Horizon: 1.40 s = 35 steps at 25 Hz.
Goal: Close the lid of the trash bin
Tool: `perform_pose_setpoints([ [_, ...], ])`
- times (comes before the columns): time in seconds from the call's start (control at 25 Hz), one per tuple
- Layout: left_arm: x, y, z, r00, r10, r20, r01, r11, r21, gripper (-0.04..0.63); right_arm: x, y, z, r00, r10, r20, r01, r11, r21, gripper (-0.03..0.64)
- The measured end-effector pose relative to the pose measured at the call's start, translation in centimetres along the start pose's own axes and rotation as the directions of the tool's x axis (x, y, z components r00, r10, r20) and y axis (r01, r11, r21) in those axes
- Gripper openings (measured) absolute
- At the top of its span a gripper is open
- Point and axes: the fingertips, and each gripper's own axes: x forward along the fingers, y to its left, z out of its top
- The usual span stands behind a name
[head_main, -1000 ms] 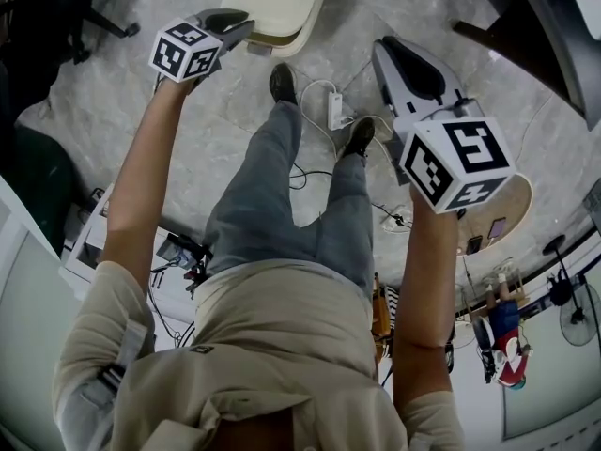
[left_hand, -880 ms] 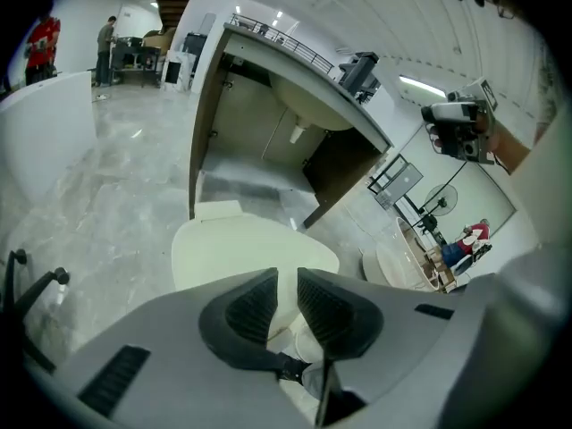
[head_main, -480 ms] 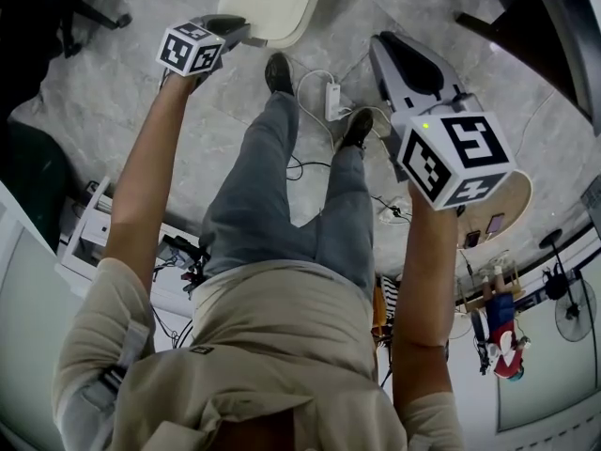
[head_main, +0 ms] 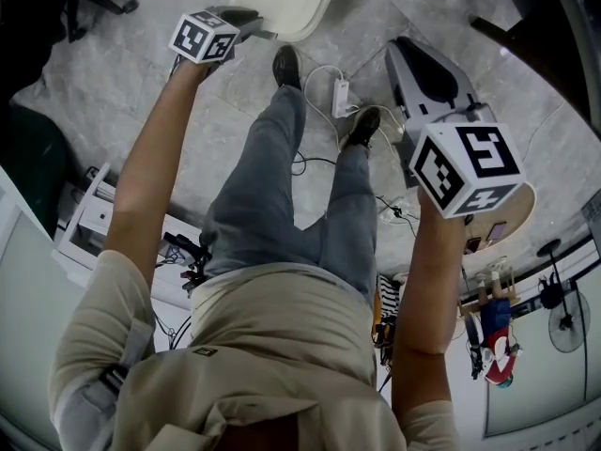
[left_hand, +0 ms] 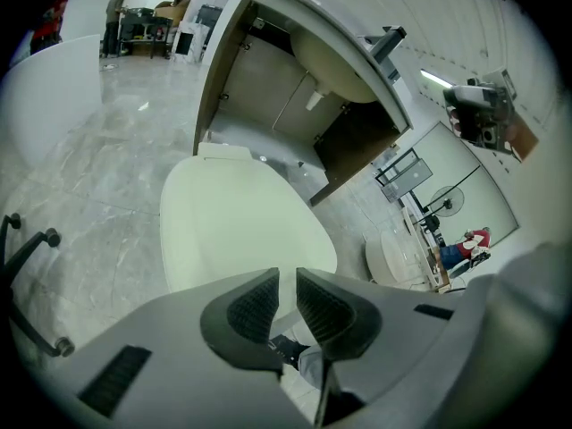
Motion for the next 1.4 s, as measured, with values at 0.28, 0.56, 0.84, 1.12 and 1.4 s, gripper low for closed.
perform_pose_setpoints([
  [0.28,2.2,1.0,-1.2,0.999,-0.006,-0.046,0.005,1.000,-0.015,0.074,0.3,-0.9,-1.3,1.000,-0.007,-0.022,0.007,1.000,0.016,0.028],
  [0.56,3.5,1.7,-2.0,0.997,-0.001,-0.077,0.000,1.000,-0.009,0.046,0.3,-0.7,-2.2,0.999,-0.013,-0.034,0.014,1.000,0.019,0.028],
  [0.84,4.1,2.1,-2.3,0.993,0.041,-0.114,-0.035,0.998,0.050,0.035,0.7,-0.1,-2.2,0.999,-0.015,-0.038,0.015,1.000,0.007,0.028],
  [1.12,3.8,1.0,-2.1,0.995,-0.003,-0.098,0.004,1.000,0.002,0.044,0.2,1.2,-1.5,0.999,-0.009,-0.039,0.008,1.000,-0.024,0.028],
  [1.4,-1.0,-2.5,1.0,0.999,-0.005,-0.039,0.008,0.998,0.060,0.044,-3.0,3.5,1.7,1.000,-0.004,0.001,0.004,0.996,-0.089,0.028],
])
